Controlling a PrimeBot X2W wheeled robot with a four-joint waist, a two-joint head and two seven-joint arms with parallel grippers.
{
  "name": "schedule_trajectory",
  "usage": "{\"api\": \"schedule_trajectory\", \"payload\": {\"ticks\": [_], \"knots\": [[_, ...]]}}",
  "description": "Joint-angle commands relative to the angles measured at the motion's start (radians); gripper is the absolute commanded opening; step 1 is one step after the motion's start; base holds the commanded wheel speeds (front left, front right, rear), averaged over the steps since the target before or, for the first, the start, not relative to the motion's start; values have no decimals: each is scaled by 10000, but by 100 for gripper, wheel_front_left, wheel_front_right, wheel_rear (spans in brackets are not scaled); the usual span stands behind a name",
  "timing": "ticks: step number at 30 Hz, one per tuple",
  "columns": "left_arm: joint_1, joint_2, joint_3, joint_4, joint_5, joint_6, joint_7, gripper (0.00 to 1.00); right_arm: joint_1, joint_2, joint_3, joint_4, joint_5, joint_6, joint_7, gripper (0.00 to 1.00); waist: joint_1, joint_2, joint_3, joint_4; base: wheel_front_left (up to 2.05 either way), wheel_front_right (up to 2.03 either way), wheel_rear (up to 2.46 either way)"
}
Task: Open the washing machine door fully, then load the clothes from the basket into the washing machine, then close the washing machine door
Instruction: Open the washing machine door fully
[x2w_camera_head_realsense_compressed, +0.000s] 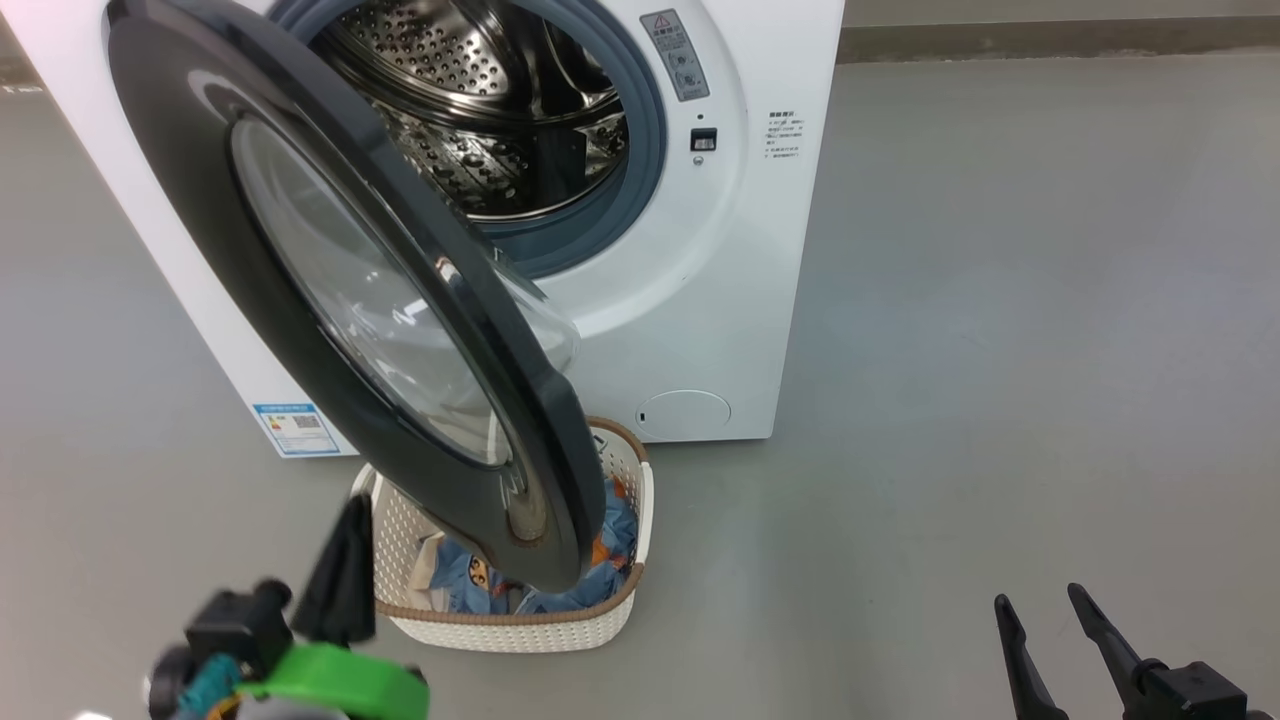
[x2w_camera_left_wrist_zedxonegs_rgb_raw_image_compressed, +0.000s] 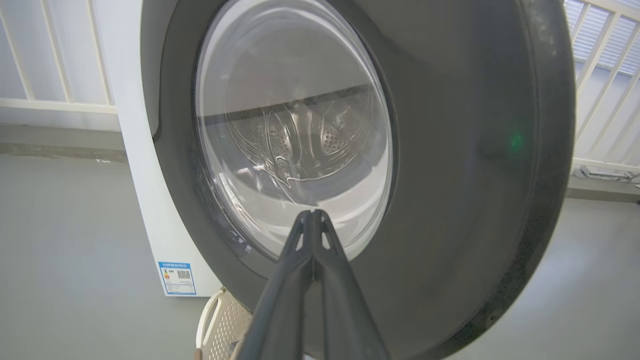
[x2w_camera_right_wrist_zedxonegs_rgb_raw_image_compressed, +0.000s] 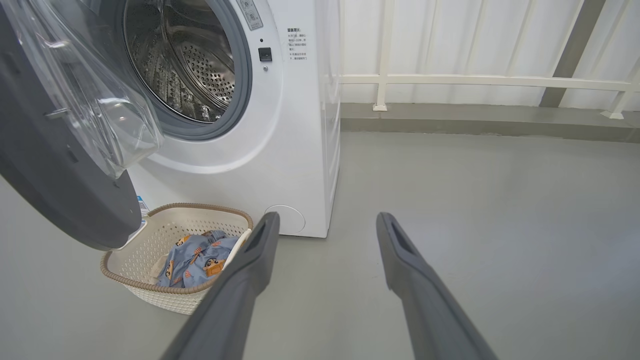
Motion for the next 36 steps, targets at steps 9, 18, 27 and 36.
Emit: {"api": "schedule_trajectory", "payload": {"ticks": [9,18,27,36], "knots": [[-2016,272,1178,-3123,778,459,-94,0,-311,-67,213,-225,-24,62,-130,100,0,0,112,94,0,0,0],[-3150,211,-167,-4934,957,125,136,0,-295,-83,198,-239,-117,62,-131,100,0,0,146,75,0,0,0],[-3754,175,-3427,-4680,-399,317,1604,0,-336,-110,238,-368,-196,62,-131,100,0,0,119,-74,0,0,0],[-3854,173,-5258,-3336,-1649,994,2035,0,-356,-130,388,-556,-281,62,-131,100,0,0,88,-218,0,0,0]]}}
